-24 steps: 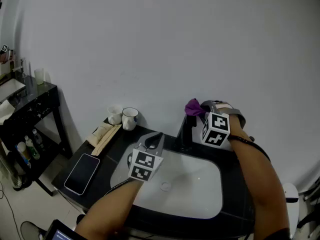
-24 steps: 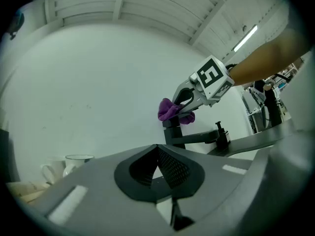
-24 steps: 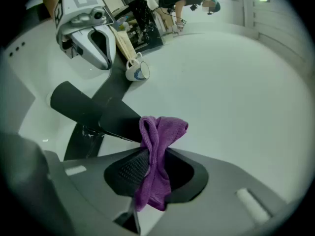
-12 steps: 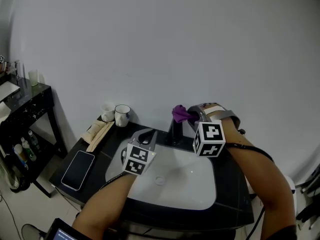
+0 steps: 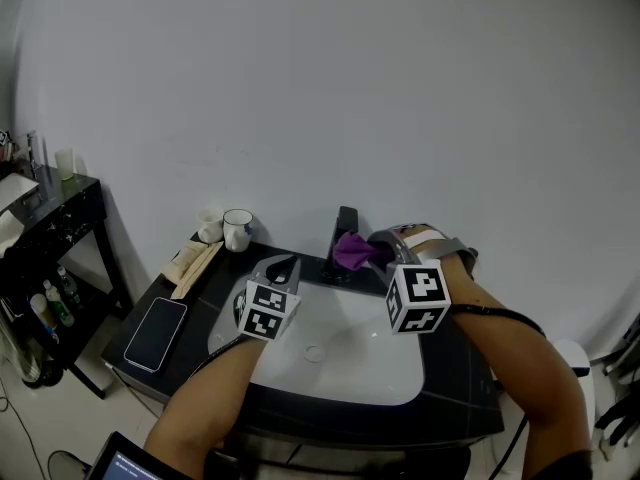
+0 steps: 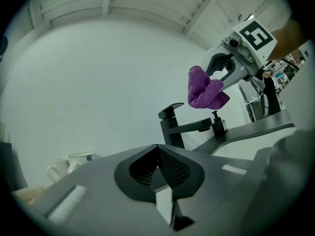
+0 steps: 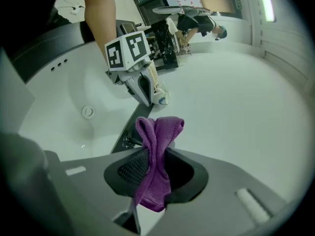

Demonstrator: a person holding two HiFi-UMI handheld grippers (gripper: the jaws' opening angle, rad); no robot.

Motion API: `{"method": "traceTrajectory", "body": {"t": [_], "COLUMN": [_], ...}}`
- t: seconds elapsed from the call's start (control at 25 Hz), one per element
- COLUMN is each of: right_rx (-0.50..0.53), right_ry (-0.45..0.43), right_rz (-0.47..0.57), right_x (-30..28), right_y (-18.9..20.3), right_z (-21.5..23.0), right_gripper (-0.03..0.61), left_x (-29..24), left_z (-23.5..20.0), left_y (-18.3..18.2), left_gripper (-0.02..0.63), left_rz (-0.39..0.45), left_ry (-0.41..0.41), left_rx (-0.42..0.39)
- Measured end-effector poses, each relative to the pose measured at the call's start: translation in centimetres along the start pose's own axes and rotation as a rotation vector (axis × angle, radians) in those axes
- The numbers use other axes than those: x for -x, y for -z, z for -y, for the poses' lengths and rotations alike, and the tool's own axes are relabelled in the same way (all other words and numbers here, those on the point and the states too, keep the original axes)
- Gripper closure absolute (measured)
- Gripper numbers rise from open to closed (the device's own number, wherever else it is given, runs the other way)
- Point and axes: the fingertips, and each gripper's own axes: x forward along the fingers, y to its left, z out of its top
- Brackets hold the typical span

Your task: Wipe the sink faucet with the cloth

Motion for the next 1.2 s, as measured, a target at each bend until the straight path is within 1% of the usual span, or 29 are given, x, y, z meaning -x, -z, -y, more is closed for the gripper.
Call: {"method": "traceTrajectory", "body": {"t": [0.08, 0.16, 0.28, 0.48, 0.6, 0.8, 1.0, 1.2], "right_rx": [-0.035, -0.076, -0.124, -0.224, -0.250, -0.237, -0.225, -0.095], "right_ry": [-0.007, -0.012, 0.010, 0.050, 0.059, 0.083, 0.088, 0.080], "right_rz": [-0.006, -0.017, -0.032, -0.050, -0.051, -0.059, -0.056, -0.046], "right_x": [-0.7, -1.8, -3.6, -6.1, -7.4, -9.3, -9.6, -8.3], "right_y": [0.6, 1.3, 2.4, 3.9, 4.0, 3.7, 3.6, 2.6], "right_z": [-0.9, -1.7, -1.9, -0.6, -0.1, 0.5, 0.5, -1.0], "right_gripper": [0.479, 0.480, 0.480, 0.482, 0.482, 0.483, 0.483, 0.483], "left_x": [0.0, -0.1, -0.4, -0.8, -0.9, -1.3, -1.4, -1.4], "left_z": [0.1, 0.3, 0.8, 0.5, 0.4, 0.9, 0.9, 0.8], "left_y": [0.1, 0.1, 0.0, -0.5, -0.8, -0.9, -0.8, -0.6], "left_gripper": [0.597, 0.597, 0.597, 0.597, 0.597, 0.597, 0.597, 0.597], "left_rz": [-0.002, 0.003, 0.010, 0.039, 0.058, 0.060, 0.056, 0.048], "left_ry": [0.002, 0.009, 0.020, 0.029, 0.035, 0.057, 0.062, 0.061], "left_rx": [0.000, -0.026, -0.056, -0.014, 0.012, 0.024, 0.028, 0.021]}}
